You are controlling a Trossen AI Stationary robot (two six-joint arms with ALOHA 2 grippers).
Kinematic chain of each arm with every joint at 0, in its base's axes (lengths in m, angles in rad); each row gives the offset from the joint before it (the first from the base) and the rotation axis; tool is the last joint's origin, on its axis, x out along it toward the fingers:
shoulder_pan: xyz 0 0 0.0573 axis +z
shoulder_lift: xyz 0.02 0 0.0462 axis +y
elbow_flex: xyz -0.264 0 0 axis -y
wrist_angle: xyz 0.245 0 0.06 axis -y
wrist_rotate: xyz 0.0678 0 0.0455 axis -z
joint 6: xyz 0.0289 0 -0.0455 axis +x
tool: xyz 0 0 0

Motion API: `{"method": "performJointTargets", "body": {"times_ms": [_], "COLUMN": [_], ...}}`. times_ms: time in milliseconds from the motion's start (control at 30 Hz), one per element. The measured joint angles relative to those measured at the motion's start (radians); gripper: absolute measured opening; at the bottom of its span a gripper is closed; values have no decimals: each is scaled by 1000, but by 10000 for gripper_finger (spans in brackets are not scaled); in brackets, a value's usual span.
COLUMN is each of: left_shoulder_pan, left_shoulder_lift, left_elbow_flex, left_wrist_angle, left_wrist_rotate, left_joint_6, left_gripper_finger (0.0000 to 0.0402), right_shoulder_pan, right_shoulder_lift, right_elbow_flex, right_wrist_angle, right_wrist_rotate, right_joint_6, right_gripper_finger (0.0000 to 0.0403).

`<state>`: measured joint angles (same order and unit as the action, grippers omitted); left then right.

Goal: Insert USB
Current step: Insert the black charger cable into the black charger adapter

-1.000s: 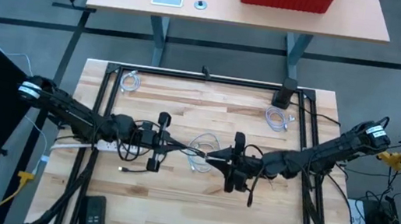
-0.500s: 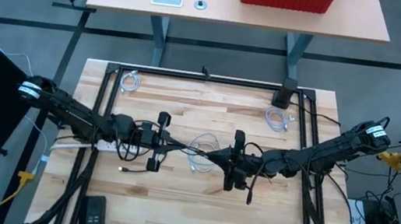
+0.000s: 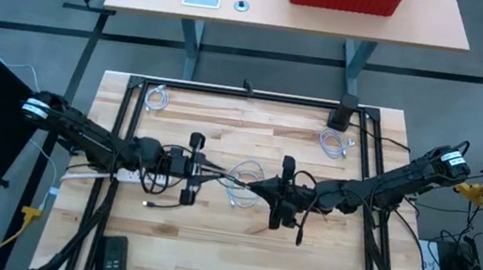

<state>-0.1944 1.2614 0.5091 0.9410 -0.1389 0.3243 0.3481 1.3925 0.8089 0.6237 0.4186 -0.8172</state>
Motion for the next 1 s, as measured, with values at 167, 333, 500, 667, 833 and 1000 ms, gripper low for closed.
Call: {"method": "performJointTargets", "body": {"times_ms": [167,333,500,667,833,1000], "left_shoulder_pan": [0,0,0,0,-1,-2], "left_shoulder_lift": [0,0,23,104,156,154], "left_elbow_flex": [75,196,302,351,356,354], "left_wrist_angle": [-126,-397,-545,-542,-518,-494], "left_wrist_rotate": [-1,-1,-2,25,25,22], "left_joint_6": [42,40,43,71,83,107], "left_gripper_finger": [131,168,184,175,147,113], "right_shoulder_pan": [0,0,-6,-11,-10,-10], "right_shoulder_lift": [-28,-58,-69,-67,-74,-83], "right_elbow_flex": [0,0,0,0,0,0], "right_wrist_angle": [-63,-149,-208,-198,-196,-199], "right_wrist_rotate": [7,28,29,29,26,22], "right_joint_6": [17,12,20,17,23,39], "right_gripper_finger": [1,0,0,0,0,0]}}
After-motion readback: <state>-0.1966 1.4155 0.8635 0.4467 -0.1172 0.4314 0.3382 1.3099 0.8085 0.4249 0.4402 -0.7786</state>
